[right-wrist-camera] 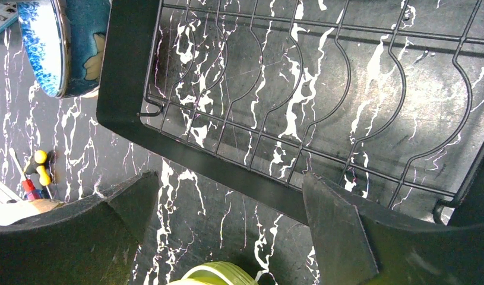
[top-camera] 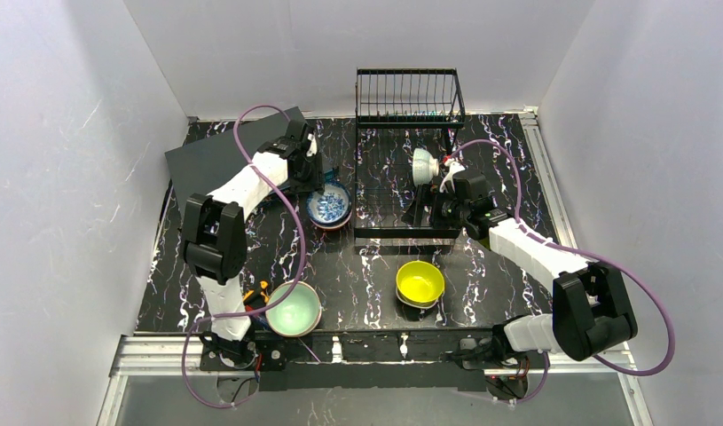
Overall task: Load the bowls into the dish rack
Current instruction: Pick up the bowl from the center of the board.
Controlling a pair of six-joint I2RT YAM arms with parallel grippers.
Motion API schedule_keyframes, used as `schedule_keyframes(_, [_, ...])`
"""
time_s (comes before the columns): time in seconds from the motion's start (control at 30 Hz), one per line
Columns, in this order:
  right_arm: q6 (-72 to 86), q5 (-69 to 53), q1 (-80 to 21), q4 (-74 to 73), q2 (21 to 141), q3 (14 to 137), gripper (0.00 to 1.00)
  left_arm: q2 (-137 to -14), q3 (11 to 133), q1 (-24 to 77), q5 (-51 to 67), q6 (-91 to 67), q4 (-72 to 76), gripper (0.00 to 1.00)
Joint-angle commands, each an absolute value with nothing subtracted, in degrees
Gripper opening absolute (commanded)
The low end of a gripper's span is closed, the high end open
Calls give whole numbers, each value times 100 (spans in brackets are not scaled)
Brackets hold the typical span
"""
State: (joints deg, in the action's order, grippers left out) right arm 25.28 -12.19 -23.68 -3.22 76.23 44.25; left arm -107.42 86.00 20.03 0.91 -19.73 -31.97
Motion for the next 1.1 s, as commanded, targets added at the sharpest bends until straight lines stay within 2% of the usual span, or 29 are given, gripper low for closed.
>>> schedule_keyframes(0.0, [2497, -1231, -2344, -342, 7472, 4656, 99, -10513, 8689, 2003, 371, -1929, -3217, 31])
schedule_keyframes(0.17, [2483, -1201, -2346, -373, 7413, 4723, 99, -10472, 8707, 2003, 361, -1870, -3222, 0])
schedule_keyframes(0.7, [2529, -1387, -2340, -471, 7417, 4987, 99, -9675, 8605, 2002, -106, -1438, -3143, 0])
schedule_keyframes(1.07, [2614, -1560, -2341, -452, 7395, 5157, 99, -8938, 8069, 2000, 346, -1340, -2470, 0])
